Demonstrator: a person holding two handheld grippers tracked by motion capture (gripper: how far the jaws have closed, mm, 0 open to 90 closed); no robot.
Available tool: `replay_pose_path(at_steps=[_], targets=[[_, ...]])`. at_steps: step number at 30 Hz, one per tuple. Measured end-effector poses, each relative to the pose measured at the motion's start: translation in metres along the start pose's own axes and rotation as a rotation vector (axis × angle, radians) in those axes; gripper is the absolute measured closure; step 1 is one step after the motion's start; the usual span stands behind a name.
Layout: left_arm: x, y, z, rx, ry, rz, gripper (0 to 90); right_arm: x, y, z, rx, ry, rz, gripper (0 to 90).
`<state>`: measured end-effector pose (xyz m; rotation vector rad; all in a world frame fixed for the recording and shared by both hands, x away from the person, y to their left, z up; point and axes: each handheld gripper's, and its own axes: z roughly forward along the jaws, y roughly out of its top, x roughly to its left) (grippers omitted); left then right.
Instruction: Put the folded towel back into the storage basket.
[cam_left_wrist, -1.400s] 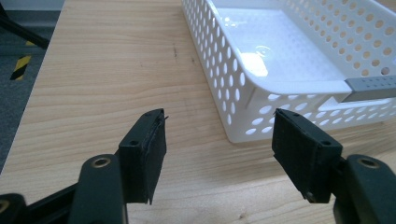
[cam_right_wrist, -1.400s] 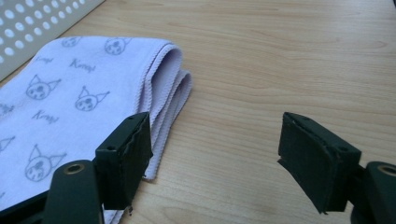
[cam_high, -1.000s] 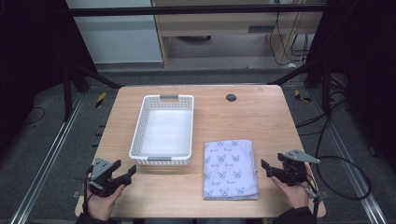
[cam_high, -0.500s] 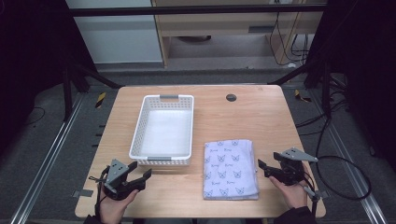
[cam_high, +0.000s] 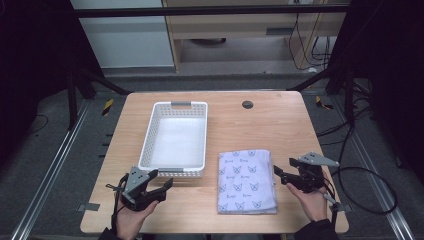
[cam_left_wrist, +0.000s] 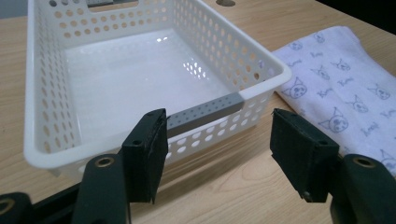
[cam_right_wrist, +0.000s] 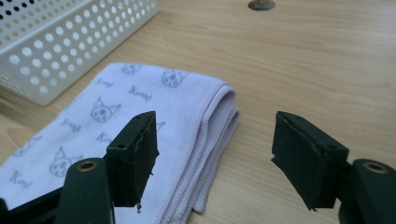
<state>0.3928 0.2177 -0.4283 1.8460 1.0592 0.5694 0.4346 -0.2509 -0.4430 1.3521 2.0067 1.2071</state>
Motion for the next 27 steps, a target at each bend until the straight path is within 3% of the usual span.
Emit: replay_pose_path(at_steps=[4,14,27], targets=[[-0.008,0.010,0.004,-0.013,-0.013,0.007,36.1,0.000,0.010,-0.002,-0.026,0.003,0.000,31.1],[-0.023,0.026,0.010,-0.040,-0.045,0.002,37.3,0.000,0.021,0.002,-0.027,0.018,0.000,31.1],[-0.054,0.030,0.037,0.000,-0.105,0.027,38.8,0.000,0.032,0.019,-0.039,0.055,0.013,29.9]])
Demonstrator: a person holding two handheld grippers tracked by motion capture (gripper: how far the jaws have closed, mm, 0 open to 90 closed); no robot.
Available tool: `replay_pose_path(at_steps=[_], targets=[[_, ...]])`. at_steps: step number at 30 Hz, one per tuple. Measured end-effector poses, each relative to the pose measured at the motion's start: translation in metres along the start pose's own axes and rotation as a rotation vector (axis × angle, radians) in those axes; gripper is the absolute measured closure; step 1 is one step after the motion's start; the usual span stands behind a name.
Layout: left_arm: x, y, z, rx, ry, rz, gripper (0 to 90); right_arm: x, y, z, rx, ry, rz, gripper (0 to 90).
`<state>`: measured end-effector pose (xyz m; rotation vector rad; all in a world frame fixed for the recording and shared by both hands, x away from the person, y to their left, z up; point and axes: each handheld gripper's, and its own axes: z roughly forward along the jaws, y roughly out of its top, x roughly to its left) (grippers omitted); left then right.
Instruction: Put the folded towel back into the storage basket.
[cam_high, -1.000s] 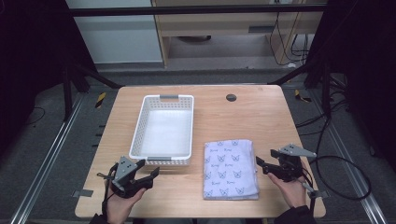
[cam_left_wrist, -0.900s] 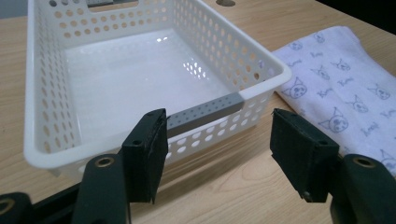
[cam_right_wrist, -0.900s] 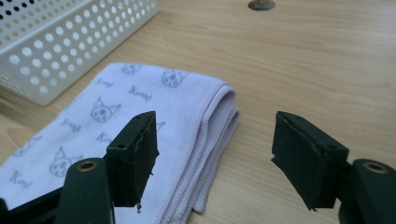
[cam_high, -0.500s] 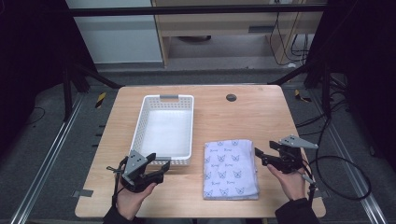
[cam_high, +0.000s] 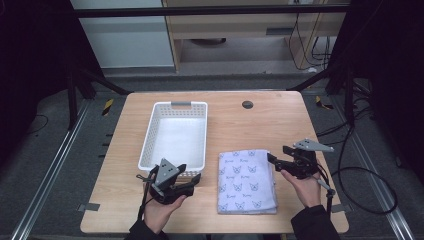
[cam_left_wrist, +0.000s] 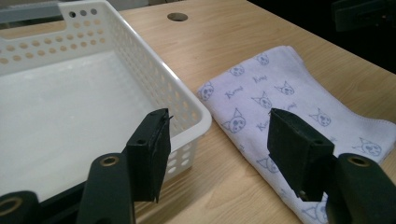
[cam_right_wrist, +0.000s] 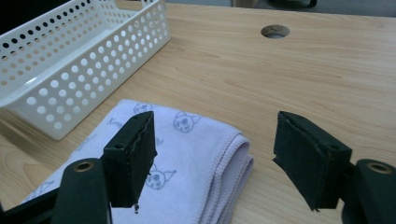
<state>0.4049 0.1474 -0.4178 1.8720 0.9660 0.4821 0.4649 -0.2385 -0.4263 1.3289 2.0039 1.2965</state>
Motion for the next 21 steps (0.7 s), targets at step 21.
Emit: replay_pose_path(at_steps=[21], targets=[[-0.029,-0.019,0.035,0.106,-0.079,0.031,42.0,-0.008,-0.013,0.024,0.064,0.005,-0.003,32.2]])
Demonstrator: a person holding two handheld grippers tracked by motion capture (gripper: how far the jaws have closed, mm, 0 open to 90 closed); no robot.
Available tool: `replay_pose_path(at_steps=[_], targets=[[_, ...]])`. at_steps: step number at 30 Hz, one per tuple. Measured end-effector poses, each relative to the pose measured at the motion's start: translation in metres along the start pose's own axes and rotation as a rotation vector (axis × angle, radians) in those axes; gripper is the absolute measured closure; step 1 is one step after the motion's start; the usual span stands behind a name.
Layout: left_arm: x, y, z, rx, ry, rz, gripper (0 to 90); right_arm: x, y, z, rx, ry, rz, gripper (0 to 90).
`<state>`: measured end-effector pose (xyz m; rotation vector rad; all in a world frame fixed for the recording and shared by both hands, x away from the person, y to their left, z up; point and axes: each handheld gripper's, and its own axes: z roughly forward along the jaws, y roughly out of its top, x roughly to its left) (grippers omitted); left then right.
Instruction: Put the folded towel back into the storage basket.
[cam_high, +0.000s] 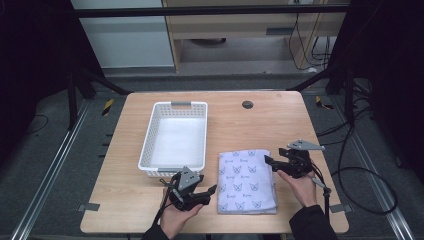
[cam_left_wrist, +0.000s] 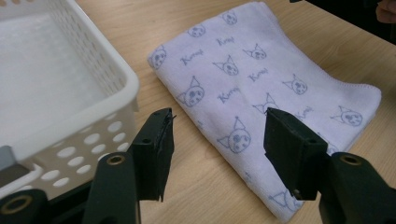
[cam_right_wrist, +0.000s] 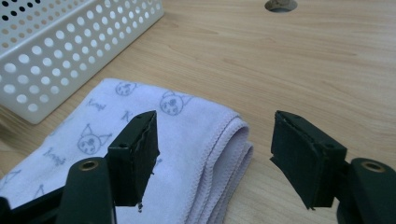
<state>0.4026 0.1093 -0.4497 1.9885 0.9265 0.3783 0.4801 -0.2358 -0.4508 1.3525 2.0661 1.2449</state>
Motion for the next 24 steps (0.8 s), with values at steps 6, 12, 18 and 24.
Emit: replay_pose_path(at_steps=[6,12,18,24], targets=[[-0.006,-0.007,0.011,0.028,-0.009,0.010,41.9,-0.001,-0.007,0.011,0.037,-0.010,-0.011,32.3],[-0.011,-0.013,0.022,0.056,-0.016,0.013,41.1,-0.002,-0.012,0.017,0.054,-0.022,-0.017,32.4],[-0.016,-0.017,0.033,0.080,-0.034,0.010,39.8,-0.004,-0.016,0.023,0.074,-0.027,-0.012,33.5],[-0.019,-0.021,0.042,0.100,-0.041,0.013,38.4,-0.003,-0.020,0.033,0.112,-0.022,-0.018,36.6]])
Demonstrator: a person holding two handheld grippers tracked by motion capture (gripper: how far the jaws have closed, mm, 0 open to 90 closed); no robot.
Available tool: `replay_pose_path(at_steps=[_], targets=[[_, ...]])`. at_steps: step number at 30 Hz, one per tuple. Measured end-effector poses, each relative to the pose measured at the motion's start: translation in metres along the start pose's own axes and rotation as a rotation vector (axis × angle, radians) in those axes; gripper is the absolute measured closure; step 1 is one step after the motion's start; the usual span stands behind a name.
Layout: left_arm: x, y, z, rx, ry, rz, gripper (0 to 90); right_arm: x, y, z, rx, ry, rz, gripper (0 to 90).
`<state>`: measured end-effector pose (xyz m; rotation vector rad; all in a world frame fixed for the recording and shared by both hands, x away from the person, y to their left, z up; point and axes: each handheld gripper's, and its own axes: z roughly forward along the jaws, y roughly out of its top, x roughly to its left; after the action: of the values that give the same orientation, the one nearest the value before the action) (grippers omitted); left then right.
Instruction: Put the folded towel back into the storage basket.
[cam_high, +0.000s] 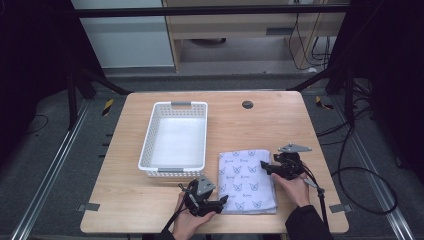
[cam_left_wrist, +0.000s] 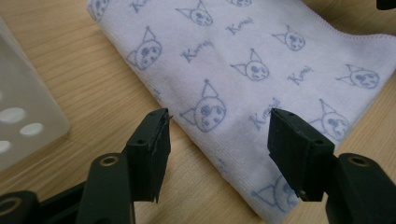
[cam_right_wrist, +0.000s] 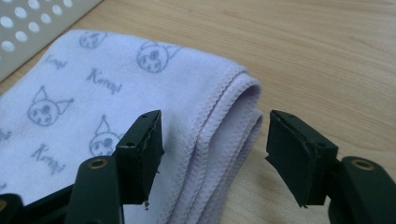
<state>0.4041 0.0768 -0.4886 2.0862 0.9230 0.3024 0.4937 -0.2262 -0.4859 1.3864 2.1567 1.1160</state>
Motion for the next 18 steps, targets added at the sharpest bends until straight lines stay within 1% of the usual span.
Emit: replay_pose_path(at_steps=[5,10,12,13,18], targets=[[-0.002,-0.004,0.008,0.026,-0.002,-0.001,37.7,0.001,-0.002,0.005,0.017,0.003,-0.004,38.3],[-0.001,-0.005,0.011,0.033,-0.005,-0.011,36.6,0.001,-0.004,0.009,0.036,0.006,-0.003,40.1],[0.000,-0.006,0.013,0.038,-0.009,-0.023,35.7,0.001,-0.004,0.011,0.040,0.003,-0.002,40.4],[0.000,-0.006,0.014,0.039,-0.011,-0.029,35.5,0.001,-0.004,0.011,0.045,0.006,0.007,41.0],[-0.001,-0.006,0.016,0.039,-0.001,-0.020,33.1,0.001,-0.006,0.013,0.048,0.017,0.033,41.8]])
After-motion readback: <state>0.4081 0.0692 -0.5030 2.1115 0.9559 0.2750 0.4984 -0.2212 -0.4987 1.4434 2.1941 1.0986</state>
